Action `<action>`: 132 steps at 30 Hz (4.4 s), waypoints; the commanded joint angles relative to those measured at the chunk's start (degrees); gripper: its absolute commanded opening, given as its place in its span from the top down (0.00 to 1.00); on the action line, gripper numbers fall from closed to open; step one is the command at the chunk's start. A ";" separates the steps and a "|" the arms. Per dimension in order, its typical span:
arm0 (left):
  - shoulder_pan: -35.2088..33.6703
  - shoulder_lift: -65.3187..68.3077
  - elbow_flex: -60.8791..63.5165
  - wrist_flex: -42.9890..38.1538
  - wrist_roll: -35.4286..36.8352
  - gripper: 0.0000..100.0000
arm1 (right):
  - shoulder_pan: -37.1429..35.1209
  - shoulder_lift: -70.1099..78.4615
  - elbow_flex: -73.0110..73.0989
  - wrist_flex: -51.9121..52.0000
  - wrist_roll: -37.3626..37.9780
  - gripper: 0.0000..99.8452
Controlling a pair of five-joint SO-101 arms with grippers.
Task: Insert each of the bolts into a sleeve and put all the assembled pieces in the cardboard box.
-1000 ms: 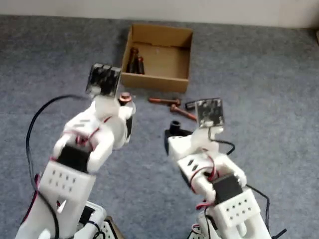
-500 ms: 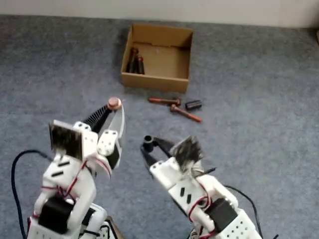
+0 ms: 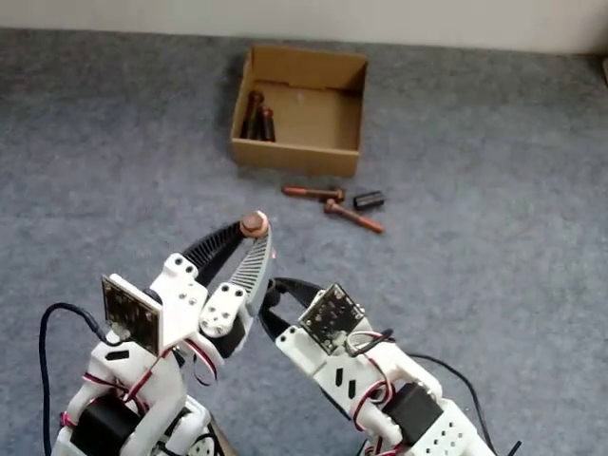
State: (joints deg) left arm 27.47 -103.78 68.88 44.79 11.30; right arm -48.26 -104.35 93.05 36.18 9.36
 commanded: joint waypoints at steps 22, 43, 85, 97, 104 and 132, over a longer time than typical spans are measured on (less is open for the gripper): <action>3.03 -0.22 1.98 4.48 -3.52 1.00 | 4.62 -0.92 -3.56 -5.05 0.26 0.99; 2.51 -0.13 6.29 11.78 -11.78 0.80 | 4.79 -0.92 -3.38 -5.05 0.26 0.99; -15.43 -0.13 19.65 -8.44 -14.42 0.99 | 22.37 14.90 -12.26 -22.29 0.53 1.00; -24.22 -0.04 17.54 -6.86 -14.42 0.99 | 22.55 70.29 -48.84 -33.27 0.35 1.00; -24.66 -0.04 17.54 -6.86 -14.42 0.99 | 22.46 95.25 -64.57 -43.47 0.35 1.00; -24.40 -0.04 17.19 -6.86 -14.42 0.99 | 23.34 124.97 -79.08 -46.02 0.35 0.99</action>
State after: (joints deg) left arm 3.30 -103.78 88.66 37.76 -2.42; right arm -25.93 21.71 17.10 -8.48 9.54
